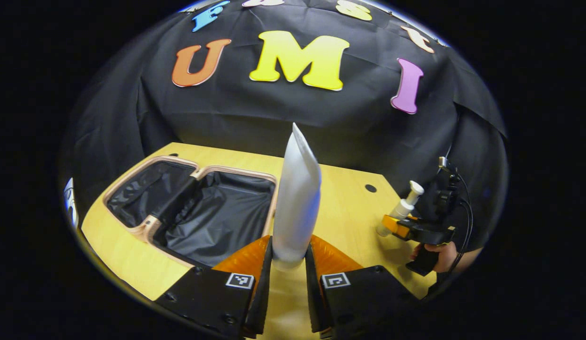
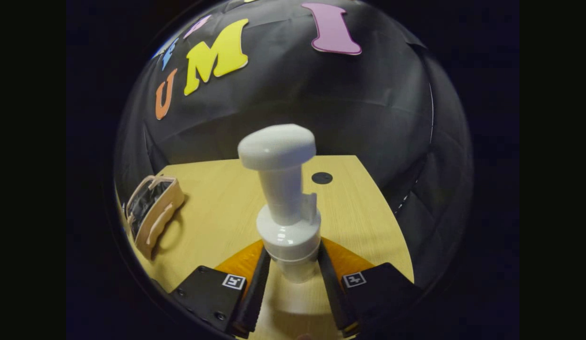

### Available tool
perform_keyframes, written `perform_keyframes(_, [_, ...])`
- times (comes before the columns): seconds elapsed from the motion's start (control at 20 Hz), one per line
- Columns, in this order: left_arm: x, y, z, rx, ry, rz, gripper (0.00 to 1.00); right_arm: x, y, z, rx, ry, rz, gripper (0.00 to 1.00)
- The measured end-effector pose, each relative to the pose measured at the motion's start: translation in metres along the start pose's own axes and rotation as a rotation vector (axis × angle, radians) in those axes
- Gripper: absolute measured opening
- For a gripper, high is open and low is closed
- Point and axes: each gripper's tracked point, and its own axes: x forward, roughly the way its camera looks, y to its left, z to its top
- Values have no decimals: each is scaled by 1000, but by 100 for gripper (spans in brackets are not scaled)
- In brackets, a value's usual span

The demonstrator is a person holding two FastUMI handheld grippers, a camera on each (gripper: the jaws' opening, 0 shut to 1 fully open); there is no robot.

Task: First open the suitcase, pack the skin care products into it, and then close the suitcase.

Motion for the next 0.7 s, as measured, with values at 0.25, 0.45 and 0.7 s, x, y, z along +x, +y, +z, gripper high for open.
perform_keyframes(0.25, [6,65,19,-35,6,18,38,-21,5,-2,56,57,-39,49])
perform_keyframes(0.45, [24,97,17,-32,119,-74,38,-68,38,14,63,40,-25,47])
perform_keyframes(0.7, [65,143,-11,29,381,-137,38,-121,95,45,145,24,41,47])
